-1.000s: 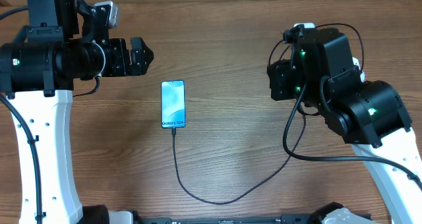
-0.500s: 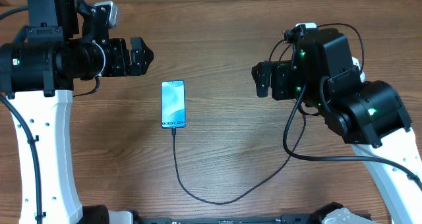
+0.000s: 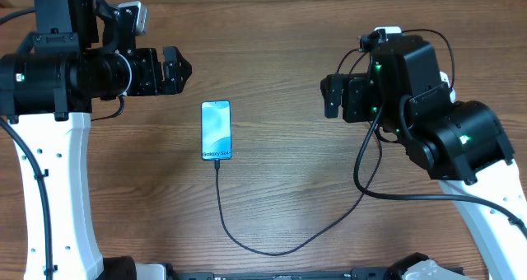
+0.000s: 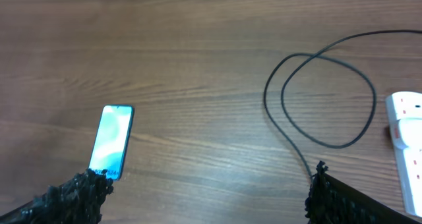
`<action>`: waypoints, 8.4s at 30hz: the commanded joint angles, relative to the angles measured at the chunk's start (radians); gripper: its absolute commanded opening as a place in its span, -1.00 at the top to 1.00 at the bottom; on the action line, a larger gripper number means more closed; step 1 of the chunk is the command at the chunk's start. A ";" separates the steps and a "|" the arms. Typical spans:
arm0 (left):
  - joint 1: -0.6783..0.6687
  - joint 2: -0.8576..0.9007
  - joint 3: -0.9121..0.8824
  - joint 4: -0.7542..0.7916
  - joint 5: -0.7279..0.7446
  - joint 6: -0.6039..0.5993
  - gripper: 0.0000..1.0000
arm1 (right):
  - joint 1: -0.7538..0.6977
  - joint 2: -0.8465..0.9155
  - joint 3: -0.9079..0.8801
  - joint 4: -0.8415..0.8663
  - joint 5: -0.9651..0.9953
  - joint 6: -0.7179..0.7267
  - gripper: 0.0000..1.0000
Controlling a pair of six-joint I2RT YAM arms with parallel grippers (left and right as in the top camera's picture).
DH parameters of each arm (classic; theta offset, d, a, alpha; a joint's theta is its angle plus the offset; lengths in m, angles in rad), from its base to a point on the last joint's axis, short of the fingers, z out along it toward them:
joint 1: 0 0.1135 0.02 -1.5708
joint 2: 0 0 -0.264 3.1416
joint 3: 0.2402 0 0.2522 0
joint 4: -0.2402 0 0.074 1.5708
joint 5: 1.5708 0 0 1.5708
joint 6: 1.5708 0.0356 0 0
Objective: Plug charger to phone and switch on socket
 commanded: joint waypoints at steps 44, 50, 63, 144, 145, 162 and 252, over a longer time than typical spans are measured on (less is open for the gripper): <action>0.000 -0.010 0.005 0.000 -0.003 -0.003 -0.99 | -0.308 -0.970 -1.297 1.199 -0.309 -0.157 -1.00; 0.000 -0.010 0.005 0.000 -0.003 -0.003 -0.99 | -0.308 -1.069 -1.411 1.254 -0.309 -0.157 -1.00; 0.000 -0.010 0.005 0.000 -0.003 -0.003 -0.99 | -0.308 -1.227 -1.534 1.255 -0.309 -0.157 -1.00; 0.001 -0.784 -1.100 0.926 -0.103 0.320 -0.99 | -0.308 -1.329 -1.628 1.092 -0.317 -0.154 -1.00; 0.001 -0.814 -1.149 0.976 -0.104 0.323 -0.99 | -0.308 -1.329 -1.628 1.092 -0.317 -0.154 -1.00; 0.000 -1.169 -1.698 1.384 -0.108 0.465 -0.99 | -0.308 -1.329 -1.628 1.092 -0.317 -0.154 -1.00; 0.000 -1.555 -1.968 1.351 -0.126 0.547 -0.99 | -0.308 -1.329 -1.628 1.092 -0.317 -0.154 -0.99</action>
